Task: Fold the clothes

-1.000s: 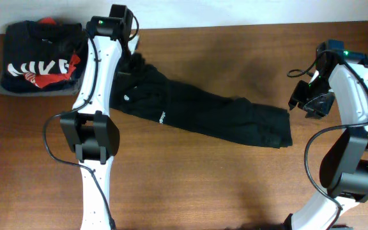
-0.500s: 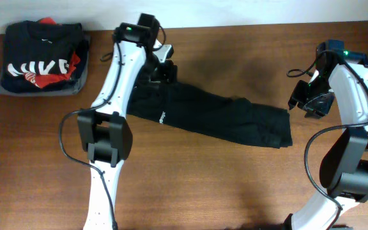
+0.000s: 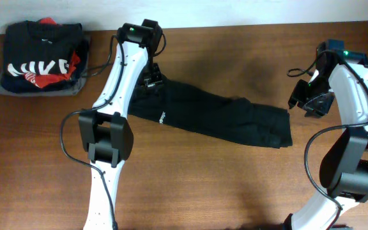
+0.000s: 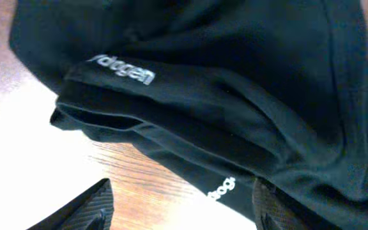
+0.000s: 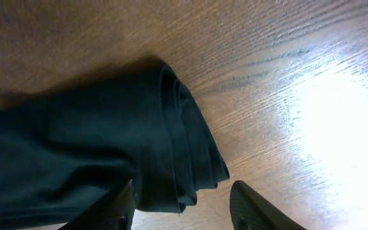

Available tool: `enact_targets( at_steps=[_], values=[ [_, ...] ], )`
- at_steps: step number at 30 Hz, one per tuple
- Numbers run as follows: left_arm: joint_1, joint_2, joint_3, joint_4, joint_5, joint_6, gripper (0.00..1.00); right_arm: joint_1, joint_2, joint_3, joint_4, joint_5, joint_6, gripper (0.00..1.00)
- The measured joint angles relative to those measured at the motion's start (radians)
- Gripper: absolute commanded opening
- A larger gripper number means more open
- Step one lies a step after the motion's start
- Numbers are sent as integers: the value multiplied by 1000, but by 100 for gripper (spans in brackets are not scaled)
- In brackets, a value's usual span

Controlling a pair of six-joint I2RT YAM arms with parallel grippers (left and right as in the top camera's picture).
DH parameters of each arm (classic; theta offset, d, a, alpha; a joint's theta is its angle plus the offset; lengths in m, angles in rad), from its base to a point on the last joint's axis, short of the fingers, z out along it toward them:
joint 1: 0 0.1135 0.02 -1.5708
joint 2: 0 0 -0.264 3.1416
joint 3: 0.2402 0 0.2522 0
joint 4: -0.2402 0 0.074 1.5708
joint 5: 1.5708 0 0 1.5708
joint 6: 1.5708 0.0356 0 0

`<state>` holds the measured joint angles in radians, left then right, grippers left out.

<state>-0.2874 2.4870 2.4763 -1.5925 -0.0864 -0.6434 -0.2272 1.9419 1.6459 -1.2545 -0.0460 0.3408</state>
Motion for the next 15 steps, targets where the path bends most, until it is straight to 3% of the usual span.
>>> enact_targets(
  at_steps=[15],
  values=[
    [-5,0,-66,140,73,-210,73,0,0,0,-1,0,-1,53]
  ],
)
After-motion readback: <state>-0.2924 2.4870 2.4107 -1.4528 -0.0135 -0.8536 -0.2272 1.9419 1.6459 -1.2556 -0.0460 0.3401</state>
